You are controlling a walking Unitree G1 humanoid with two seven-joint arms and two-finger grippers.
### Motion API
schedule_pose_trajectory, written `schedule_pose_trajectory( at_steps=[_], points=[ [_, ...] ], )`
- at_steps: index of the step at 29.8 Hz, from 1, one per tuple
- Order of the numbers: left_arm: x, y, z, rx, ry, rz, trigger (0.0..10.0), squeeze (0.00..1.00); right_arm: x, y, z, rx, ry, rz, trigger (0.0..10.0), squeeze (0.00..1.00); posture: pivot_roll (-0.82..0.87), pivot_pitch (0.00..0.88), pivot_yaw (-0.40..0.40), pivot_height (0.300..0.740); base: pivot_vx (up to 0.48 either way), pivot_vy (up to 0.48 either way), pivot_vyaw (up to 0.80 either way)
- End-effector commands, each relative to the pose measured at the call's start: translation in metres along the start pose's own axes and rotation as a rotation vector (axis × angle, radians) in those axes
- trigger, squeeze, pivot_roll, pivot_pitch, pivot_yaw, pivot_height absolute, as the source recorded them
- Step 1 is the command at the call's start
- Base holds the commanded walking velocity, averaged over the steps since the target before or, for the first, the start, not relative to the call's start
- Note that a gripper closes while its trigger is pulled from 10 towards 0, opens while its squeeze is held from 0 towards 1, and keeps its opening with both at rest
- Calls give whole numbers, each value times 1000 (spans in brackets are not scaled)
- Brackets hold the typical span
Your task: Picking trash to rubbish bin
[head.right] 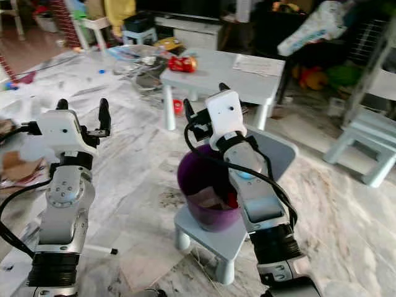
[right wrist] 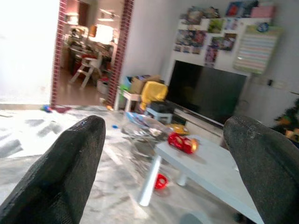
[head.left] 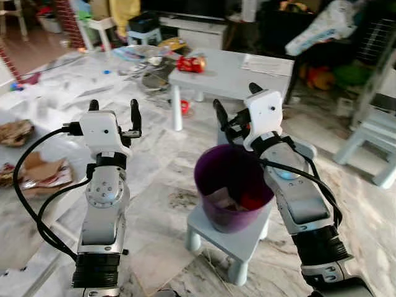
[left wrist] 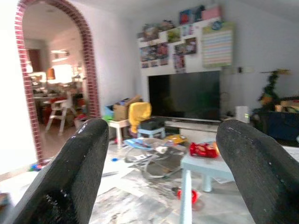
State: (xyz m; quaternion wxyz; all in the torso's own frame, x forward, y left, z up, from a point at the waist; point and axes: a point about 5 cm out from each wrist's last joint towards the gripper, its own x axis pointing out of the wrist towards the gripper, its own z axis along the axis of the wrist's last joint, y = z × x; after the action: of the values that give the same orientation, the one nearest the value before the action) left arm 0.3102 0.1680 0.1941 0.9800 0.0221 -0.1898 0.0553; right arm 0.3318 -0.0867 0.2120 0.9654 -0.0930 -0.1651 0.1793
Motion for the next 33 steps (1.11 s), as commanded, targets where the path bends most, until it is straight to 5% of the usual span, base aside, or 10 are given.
schedule_pose_trajectory(
  at_steps=[1, 33],
  points=[
    [3, -1, 7, -5, -17, 5, 10000, 0, 0, 0, 1, 9, -15, 0, 10000, 0, -19, 16, 45, 740, 0, 0, 800],
    [0, -4, 5, -15, 59, 27, 10000, 0, 2, -8, 1, 62, -6, 16, 10000, 0, -29, 43, 22, 740, 0, 0, 800]
  ],
)
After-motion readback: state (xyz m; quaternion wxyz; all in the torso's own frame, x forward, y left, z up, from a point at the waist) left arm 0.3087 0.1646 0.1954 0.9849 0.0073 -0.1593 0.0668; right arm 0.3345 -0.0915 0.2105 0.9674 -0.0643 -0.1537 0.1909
